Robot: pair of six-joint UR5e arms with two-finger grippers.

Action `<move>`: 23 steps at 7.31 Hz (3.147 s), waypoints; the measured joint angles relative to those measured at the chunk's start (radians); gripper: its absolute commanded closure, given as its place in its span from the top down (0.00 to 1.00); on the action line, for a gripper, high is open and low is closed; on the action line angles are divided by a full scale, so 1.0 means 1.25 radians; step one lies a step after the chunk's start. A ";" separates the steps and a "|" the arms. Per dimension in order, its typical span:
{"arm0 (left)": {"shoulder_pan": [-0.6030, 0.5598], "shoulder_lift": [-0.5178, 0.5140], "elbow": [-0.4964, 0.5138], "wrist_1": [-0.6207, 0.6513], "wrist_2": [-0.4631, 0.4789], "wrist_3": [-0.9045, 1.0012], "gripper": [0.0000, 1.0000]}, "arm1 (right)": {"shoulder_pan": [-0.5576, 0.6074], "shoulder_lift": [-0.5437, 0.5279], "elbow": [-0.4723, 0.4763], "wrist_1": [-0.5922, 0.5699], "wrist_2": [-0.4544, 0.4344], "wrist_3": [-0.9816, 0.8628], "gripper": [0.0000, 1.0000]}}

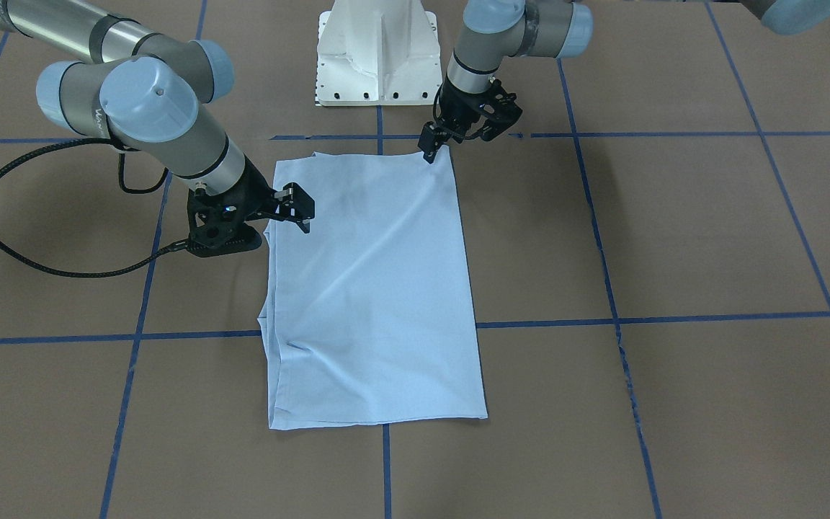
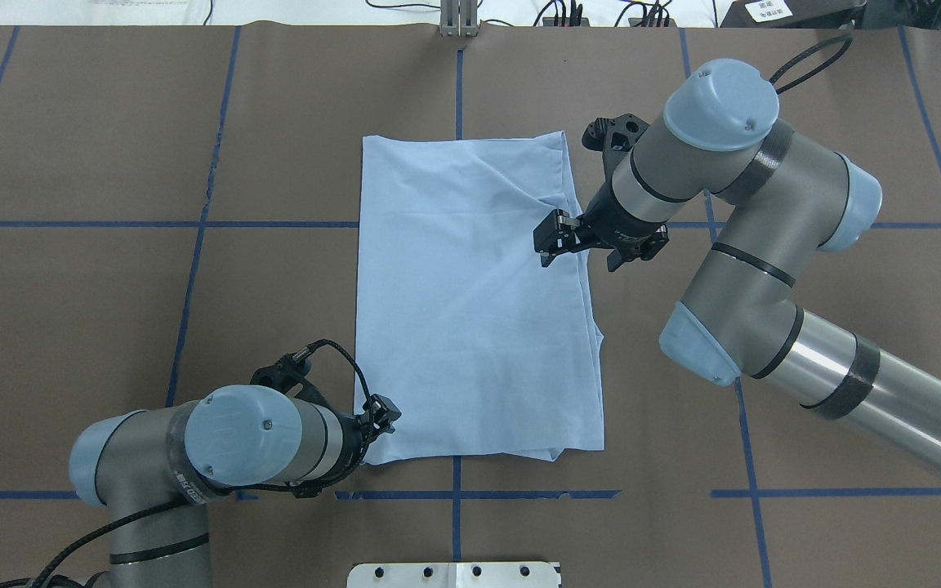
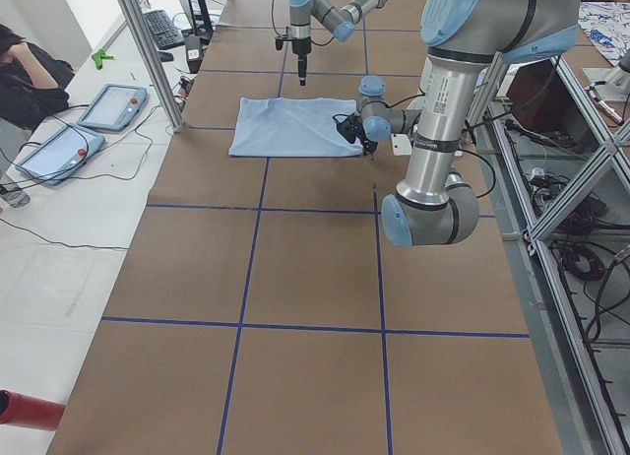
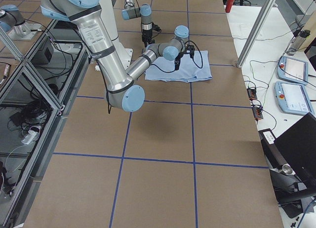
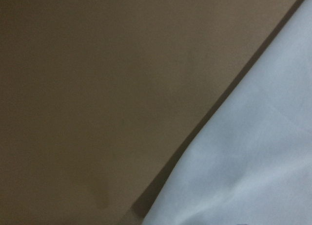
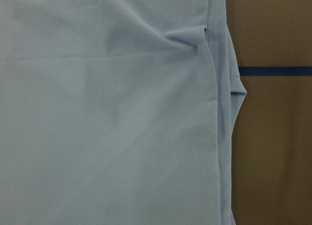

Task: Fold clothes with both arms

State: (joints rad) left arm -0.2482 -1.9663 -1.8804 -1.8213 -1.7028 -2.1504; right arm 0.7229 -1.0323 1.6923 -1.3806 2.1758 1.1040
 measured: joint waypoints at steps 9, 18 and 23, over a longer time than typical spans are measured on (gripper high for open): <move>0.006 -0.007 0.015 0.000 0.023 -0.027 0.03 | -0.002 0.002 -0.001 0.000 -0.001 0.000 1.00; 0.025 -0.004 -0.095 0.131 0.019 0.092 0.00 | -0.231 -0.099 0.161 -0.018 -0.194 0.469 1.00; 0.029 -0.008 -0.089 0.128 0.017 0.093 0.00 | -0.392 -0.079 0.191 -0.185 -0.378 0.548 1.00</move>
State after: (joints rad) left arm -0.2118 -1.9762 -1.9915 -1.6610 -1.6817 -2.0341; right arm 0.2328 -1.1313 1.9306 -1.6119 1.7034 1.7894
